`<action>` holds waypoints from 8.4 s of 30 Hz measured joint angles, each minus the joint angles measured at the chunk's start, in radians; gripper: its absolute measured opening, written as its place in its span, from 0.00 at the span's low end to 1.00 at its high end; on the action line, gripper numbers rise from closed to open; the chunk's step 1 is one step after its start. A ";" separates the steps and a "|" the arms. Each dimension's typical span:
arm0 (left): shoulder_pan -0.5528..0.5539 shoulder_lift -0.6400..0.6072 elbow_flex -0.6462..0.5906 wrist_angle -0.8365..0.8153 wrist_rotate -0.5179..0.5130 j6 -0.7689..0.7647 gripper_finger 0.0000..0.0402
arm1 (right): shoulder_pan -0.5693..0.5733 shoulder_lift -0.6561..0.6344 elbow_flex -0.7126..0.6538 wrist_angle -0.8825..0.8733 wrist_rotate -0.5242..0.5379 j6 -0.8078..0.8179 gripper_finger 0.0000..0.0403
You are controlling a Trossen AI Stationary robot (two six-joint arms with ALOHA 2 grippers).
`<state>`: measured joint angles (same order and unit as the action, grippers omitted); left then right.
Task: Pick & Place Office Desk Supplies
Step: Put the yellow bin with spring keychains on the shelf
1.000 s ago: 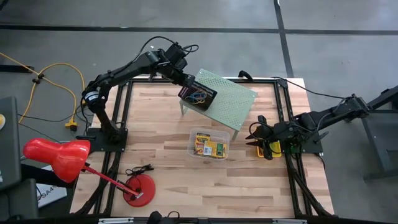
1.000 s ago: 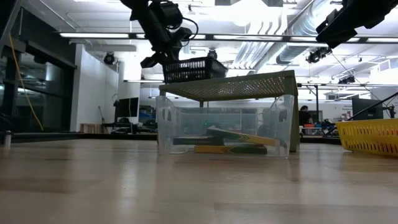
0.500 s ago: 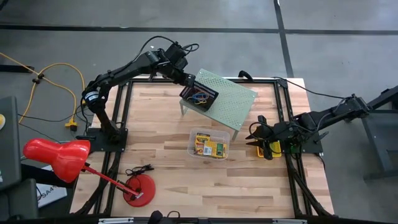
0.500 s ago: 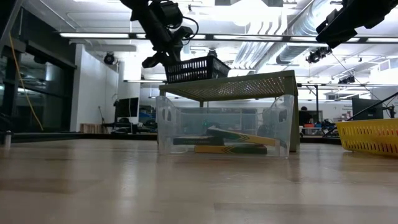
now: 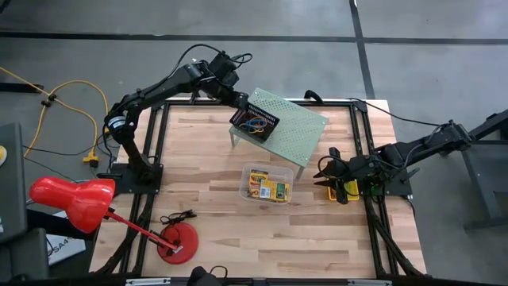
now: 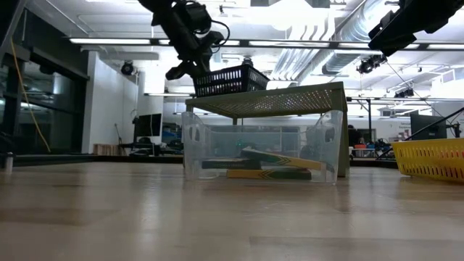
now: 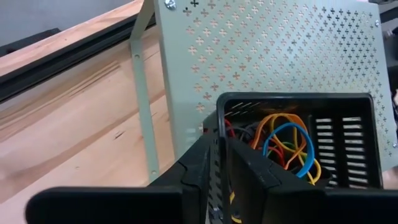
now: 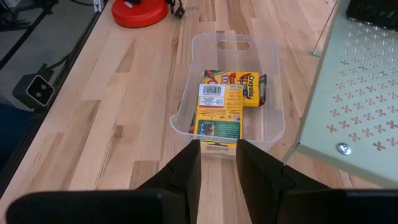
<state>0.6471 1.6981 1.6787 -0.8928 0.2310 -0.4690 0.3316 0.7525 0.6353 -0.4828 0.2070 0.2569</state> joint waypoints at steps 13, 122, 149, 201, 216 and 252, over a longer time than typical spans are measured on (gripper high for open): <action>0.017 -0.097 0.000 0.003 0.085 0.092 0.13 | 0.000 0.000 0.000 0.000 0.000 0.000 0.23; -0.469 -0.852 -0.991 0.475 -0.066 0.051 0.13 | 0.002 0.428 0.142 0.226 -0.134 -0.468 0.23; -0.469 -0.852 -0.990 0.475 -0.072 0.050 0.13 | 0.002 0.426 0.142 -0.300 -0.087 0.043 0.15; -0.469 -0.852 -0.990 0.475 -0.071 0.050 0.13 | 0.161 0.425 0.114 -0.535 -0.261 0.245 0.36; -0.469 -0.852 -0.990 0.475 -0.071 0.050 0.13 | 0.313 0.422 0.105 -0.630 -0.146 0.428 0.28; -0.469 -0.852 -0.990 0.479 -0.071 0.050 0.13 | 0.312 0.371 -0.038 -0.499 -0.199 0.513 0.01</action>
<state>0.1780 0.8463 0.6888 -0.4137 0.1597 -0.4187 0.6432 1.1236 0.5976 -0.9813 0.0075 0.7695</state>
